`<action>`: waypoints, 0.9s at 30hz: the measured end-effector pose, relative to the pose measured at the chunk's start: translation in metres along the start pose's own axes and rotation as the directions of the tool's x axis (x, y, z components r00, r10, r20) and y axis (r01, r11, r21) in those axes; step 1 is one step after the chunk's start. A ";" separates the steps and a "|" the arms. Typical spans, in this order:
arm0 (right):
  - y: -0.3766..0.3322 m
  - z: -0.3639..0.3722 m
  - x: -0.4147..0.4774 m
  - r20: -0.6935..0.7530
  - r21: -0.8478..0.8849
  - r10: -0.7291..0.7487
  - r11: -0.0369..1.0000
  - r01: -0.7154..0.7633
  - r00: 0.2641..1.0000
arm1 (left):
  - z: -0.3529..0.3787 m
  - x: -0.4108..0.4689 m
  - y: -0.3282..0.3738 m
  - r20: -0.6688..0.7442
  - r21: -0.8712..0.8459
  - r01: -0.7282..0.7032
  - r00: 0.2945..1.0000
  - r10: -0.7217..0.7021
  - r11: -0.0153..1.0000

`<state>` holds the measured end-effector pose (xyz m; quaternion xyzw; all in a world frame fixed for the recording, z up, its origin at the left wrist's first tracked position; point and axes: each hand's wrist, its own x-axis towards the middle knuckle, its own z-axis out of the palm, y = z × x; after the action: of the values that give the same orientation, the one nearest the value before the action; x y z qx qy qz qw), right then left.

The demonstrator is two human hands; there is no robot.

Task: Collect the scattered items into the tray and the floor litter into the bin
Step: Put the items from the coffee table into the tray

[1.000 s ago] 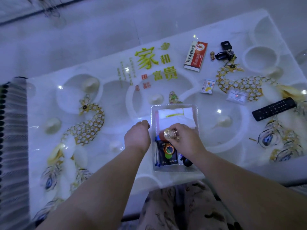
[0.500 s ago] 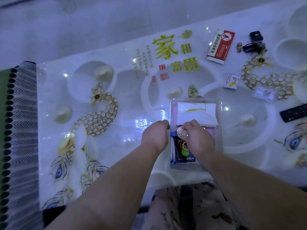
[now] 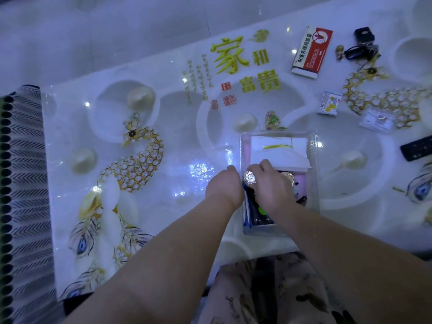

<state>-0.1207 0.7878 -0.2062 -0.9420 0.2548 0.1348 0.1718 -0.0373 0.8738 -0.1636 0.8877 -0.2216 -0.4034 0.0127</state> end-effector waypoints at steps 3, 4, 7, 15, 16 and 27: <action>-0.001 -0.001 -0.005 -0.039 0.039 -0.021 0.999 0.022 0.999 | 0.008 -0.003 0.005 0.083 -0.099 0.056 0.995 -0.048 0.994; 0.002 0.002 -0.010 -0.073 0.054 -0.026 0.998 0.030 0.997 | 0.013 -0.005 0.007 0.109 -0.118 0.058 0.993 -0.045 0.991; 0.013 0.007 -0.018 -0.101 0.081 -0.031 0.996 0.040 0.994 | 0.021 -0.011 0.006 0.109 -0.151 0.058 0.993 -0.042 0.987; 0.003 -0.006 0.015 0.112 -0.016 -0.017 1.000 0.018 0.994 | 0.014 -0.004 0.004 0.132 -0.124 0.044 0.991 -0.028 0.991; 0.003 -0.009 0.016 0.121 -0.023 -0.013 1.000 0.016 0.993 | 0.015 -0.004 0.005 0.139 -0.115 0.044 0.990 -0.028 0.992; 0.041 -0.037 -0.024 0.061 0.193 0.124 0.972 -0.134 0.990 | 0.008 -0.005 0.018 0.009 -0.119 0.086 0.996 -0.085 0.989</action>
<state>-0.1566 0.7503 -0.1750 -0.8983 0.3234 0.1425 0.2609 -0.0529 0.8608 -0.1613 0.8933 -0.1590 -0.4176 0.0479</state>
